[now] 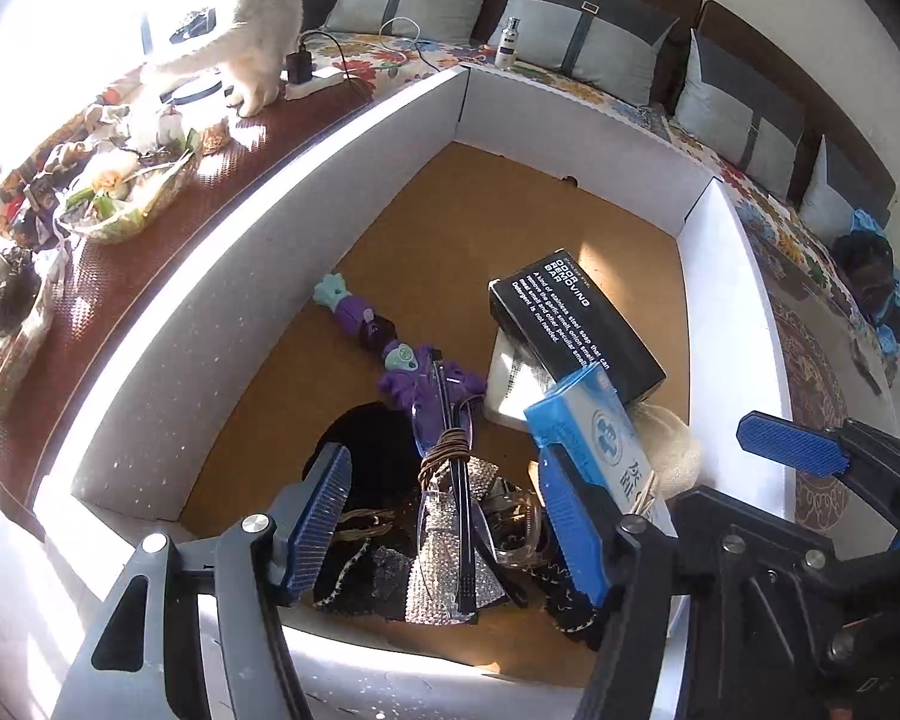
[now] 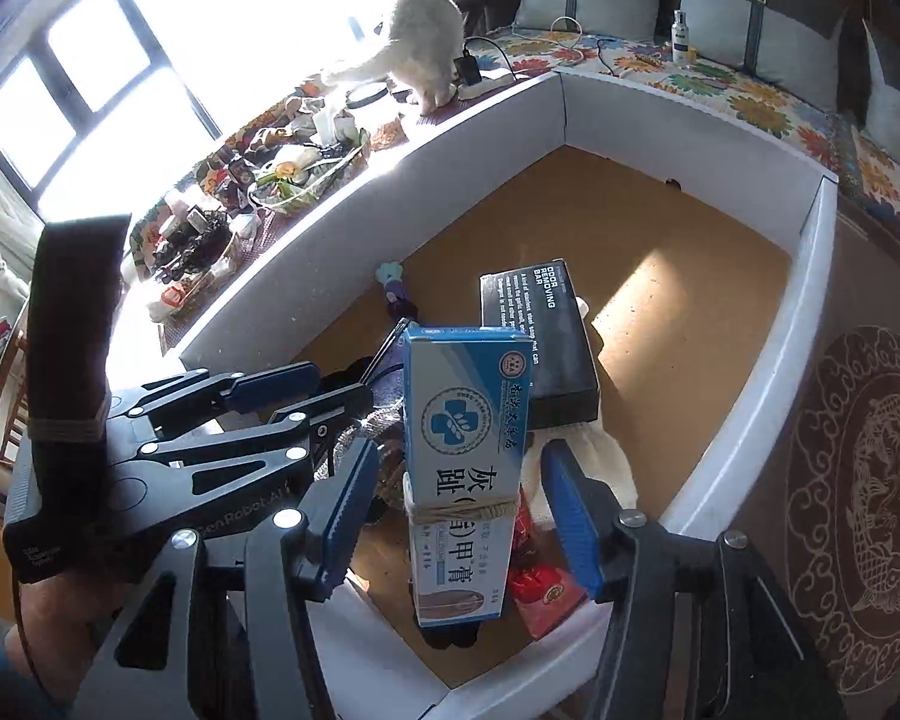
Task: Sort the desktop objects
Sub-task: 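Carry glasses and cream box over the white bin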
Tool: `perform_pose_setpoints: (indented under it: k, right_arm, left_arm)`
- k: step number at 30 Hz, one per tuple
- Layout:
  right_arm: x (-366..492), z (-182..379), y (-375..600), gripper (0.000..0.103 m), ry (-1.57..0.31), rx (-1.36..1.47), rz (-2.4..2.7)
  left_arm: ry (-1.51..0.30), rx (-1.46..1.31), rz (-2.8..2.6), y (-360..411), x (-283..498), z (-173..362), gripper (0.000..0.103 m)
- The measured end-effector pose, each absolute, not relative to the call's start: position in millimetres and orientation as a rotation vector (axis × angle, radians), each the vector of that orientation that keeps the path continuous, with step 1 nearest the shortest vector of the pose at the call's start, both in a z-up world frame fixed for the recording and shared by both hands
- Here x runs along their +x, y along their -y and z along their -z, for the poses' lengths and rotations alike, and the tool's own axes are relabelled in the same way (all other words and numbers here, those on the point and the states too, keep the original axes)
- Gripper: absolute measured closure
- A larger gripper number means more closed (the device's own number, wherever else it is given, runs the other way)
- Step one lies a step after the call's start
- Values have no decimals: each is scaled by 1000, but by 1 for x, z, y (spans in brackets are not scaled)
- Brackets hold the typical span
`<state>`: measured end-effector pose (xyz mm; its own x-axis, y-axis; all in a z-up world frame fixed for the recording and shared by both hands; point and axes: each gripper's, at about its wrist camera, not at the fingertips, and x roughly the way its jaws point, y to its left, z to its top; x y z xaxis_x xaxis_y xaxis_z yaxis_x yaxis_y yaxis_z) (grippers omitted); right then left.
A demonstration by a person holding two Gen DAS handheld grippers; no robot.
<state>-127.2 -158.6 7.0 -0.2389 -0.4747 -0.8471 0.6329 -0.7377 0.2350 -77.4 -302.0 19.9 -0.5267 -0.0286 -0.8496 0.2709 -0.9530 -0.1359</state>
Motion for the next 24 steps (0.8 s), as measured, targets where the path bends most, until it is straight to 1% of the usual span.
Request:
perform_pose_setpoints:
  k: [1,2,3,4,5,6,7,11,14,17,18,21,24]
  right_arm:
    - [-125,-5,156,28,-196,1306,2047]
    - [-123,-5,152,20,-182,1295,2053]
    - [-121,-8,147,17,-173,1281,2058]
    - [-119,-13,142,12,-178,1266,2073]
    - [-117,-17,137,10,-191,1247,2096]
    - [-115,-23,131,10,-206,1224,2118]
    - [-115,-31,125,10,-220,1200,2138]
    - [-110,-49,107,1,-300,1135,2223]
    - [-109,-56,93,1,-321,1144,2252]
    - [-111,-55,80,1,-283,1185,2254]
    - [-112,-55,77,1,-270,1199,2257]
    - [-112,-53,76,1,-256,1220,2257]
    - [-109,-55,82,1,-291,1205,2260]
  left_arm:
    - [-375,1385,2598,302,-70,-25,28]
    - [-378,1347,2618,303,-63,-29,23]
    - [-379,1307,2621,302,-59,-34,18]
    - [-371,1265,2611,300,-55,-39,16]
    - [-357,1226,2585,299,-51,-42,12]
    - [-338,1203,2541,296,-49,-45,4]
    - [-311,1192,2488,296,-49,-47,2]
    - [-222,1253,2432,283,-46,-52,1]
    - [-119,1210,2382,267,-39,-62,1]
    - [4,1074,2335,251,-26,-78,1]
    - [16,1046,2322,248,-22,-81,1]
    - [-67,1092,2360,250,-18,-87,1]
    - [-139,1182,2372,253,-19,-84,1]
